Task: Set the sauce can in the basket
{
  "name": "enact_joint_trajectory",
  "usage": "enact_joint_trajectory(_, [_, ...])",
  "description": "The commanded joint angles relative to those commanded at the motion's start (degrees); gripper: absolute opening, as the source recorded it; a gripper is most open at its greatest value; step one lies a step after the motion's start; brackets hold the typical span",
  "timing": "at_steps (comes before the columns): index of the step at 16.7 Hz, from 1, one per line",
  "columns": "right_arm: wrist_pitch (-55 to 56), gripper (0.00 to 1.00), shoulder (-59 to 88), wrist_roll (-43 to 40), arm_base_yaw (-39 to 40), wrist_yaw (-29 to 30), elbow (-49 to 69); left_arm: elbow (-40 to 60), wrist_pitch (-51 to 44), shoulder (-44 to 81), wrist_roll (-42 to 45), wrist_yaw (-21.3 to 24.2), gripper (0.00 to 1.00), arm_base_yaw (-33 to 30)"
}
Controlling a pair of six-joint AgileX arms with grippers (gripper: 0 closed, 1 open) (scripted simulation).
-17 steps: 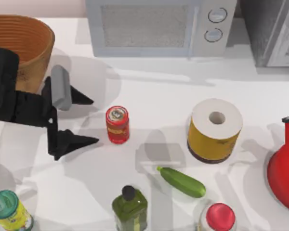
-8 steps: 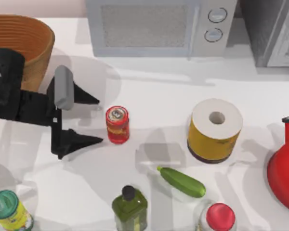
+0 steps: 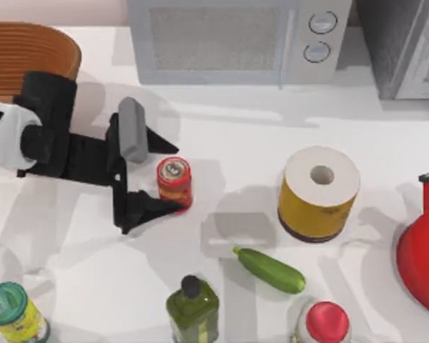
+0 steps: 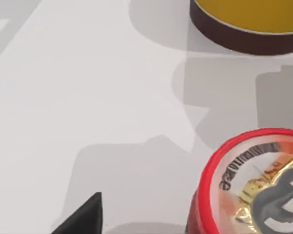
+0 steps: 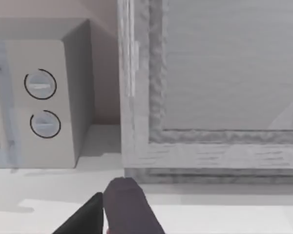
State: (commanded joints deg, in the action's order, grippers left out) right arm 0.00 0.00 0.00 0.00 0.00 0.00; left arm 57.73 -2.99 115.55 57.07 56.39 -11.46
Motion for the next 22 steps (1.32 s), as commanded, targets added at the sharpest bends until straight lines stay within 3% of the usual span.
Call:
enact_joint_trajectory(5, [0.0, 1.00, 0.0, 0.0, 0.0, 0.0, 0.0, -0.6, 8.7, 4.6, -4.3, -1.4, 1.00, -2.9])
enact_joint_trajectory(10, [0.0, 1.00, 0.0, 0.0, 0.0, 0.0, 0.0, -0.6, 9.1, 4.8, -4.6, -1.5, 1.00, -3.0])
enact_joint_trajectory(22, [0.0, 1.00, 0.0, 0.0, 0.0, 0.0, 0.0, -0.6, 9.1, 4.8, -4.6, -1.5, 0.10, -3.0])
